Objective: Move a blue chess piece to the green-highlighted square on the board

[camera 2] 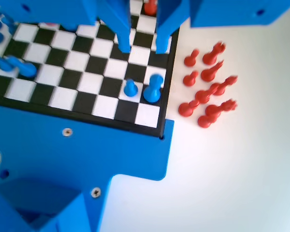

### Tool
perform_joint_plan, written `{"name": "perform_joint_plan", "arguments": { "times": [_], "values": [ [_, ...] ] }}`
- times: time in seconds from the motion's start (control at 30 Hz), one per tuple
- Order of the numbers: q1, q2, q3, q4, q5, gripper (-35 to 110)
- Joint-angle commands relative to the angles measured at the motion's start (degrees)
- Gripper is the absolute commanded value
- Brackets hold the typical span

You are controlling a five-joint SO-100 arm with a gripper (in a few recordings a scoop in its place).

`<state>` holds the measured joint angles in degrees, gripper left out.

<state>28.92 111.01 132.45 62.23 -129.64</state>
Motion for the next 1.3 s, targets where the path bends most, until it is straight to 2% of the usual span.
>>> {"name": "perform_joint_plan", "arguments": {
  "times": [0.0, 0.47, 1.27],
  "values": [
    [1.8, -0.4, 0.8, -3.0, -1.9, 12],
    [4.7, -2.2, 0.7, -3.2, -5.4, 13],
    [3.3, -10.4, 1.4, -13.4, -3.3, 14]
  ]
}}
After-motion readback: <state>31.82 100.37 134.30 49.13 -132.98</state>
